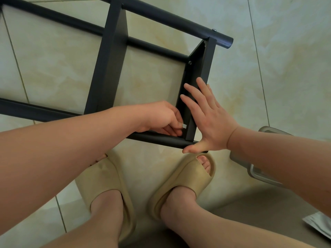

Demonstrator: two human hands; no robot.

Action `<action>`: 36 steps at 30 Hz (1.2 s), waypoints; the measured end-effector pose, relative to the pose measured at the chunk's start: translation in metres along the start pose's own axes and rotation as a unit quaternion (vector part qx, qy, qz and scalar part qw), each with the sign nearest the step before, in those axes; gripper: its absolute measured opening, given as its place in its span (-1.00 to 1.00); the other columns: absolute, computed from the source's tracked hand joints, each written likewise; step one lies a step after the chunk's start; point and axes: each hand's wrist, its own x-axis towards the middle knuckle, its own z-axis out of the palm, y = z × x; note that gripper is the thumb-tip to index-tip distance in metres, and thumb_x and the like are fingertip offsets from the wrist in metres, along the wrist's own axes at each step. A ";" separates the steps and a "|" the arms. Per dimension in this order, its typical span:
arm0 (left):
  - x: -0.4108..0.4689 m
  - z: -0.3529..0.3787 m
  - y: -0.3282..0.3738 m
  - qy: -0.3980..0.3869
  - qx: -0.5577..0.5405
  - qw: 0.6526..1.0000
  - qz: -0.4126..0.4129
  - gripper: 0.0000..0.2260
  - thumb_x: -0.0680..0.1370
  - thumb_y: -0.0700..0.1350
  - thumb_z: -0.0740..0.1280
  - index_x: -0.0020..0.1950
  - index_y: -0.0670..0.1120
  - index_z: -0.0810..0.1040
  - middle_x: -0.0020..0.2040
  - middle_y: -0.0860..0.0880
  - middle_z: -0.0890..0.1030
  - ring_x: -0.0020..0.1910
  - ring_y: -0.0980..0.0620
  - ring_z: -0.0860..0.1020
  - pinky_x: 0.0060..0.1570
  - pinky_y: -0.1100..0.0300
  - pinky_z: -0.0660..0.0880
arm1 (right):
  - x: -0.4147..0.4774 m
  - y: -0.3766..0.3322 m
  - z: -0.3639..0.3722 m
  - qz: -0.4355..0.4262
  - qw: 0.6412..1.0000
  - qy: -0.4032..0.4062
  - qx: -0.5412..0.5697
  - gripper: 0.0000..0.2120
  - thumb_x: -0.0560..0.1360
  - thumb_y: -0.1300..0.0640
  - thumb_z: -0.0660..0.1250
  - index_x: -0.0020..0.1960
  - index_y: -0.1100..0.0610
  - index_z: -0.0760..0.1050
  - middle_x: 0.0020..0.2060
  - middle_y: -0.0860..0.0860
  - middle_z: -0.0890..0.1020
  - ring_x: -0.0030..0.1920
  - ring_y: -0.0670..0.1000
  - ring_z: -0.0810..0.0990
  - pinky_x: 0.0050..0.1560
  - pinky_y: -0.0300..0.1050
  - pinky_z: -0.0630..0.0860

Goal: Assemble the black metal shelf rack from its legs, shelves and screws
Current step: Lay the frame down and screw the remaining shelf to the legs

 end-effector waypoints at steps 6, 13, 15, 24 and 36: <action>-0.001 0.002 -0.001 -0.003 0.029 1.000 0.005 -0.89 0.60 -0.29 0.31 -0.09 -0.13 0.55 -0.18 -0.11 0.70 -0.19 0.00 0.67 -0.01 0.12 0.59 | 0.000 0.000 0.000 -0.002 1.000 -0.001 -0.003 0.26 0.30 -0.66 0.10 0.53 0.39 0.23 0.55 0.34 0.18 0.58 0.41 -0.05 0.56 0.37 -0.02; -0.002 0.000 0.001 -0.014 0.085 0.996 0.012 -0.88 0.58 -0.29 0.34 -0.12 -0.12 0.57 -0.18 -0.11 0.72 -0.20 -0.01 0.67 -0.01 0.08 0.59 | 0.000 0.000 -0.001 0.004 1.000 -0.010 -0.001 0.26 0.30 -0.66 0.09 0.54 0.39 0.22 0.56 0.33 0.17 0.58 0.41 -0.05 0.55 0.38 -0.01; -0.003 -0.001 0.002 -0.018 0.107 0.994 0.013 -0.88 0.57 -0.27 0.36 -0.14 -0.11 0.58 -0.22 -0.08 0.71 -0.24 0.01 0.66 -0.06 0.11 0.59 | 0.000 0.000 -0.001 0.005 1.000 -0.012 -0.002 0.26 0.30 -0.66 0.10 0.54 0.39 0.22 0.56 0.33 0.17 0.59 0.41 -0.05 0.56 0.37 -0.02; -0.002 0.001 0.002 -0.018 0.191 0.981 0.018 -0.83 0.52 -0.18 0.43 -0.26 -0.03 0.58 -0.35 0.00 0.55 -0.31 0.02 0.48 -0.19 0.17 0.42 | -0.001 0.001 0.000 0.005 1.000 -0.022 0.000 0.26 0.29 -0.66 0.15 0.53 0.39 0.23 0.56 0.33 0.17 0.59 0.41 -0.06 0.56 0.36 -0.03; -0.029 -0.027 0.000 0.091 0.430 0.898 -0.006 -0.94 0.54 -0.02 0.44 -0.12 0.08 0.60 -0.27 0.19 0.56 -0.28 0.21 0.47 -0.35 0.29 0.30 | -0.003 -0.003 -0.014 0.016 0.993 -0.112 -0.035 0.27 0.29 -0.71 -0.02 0.63 0.25 0.04 0.63 0.21 -0.03 0.60 0.25 -0.28 0.59 0.23 -0.14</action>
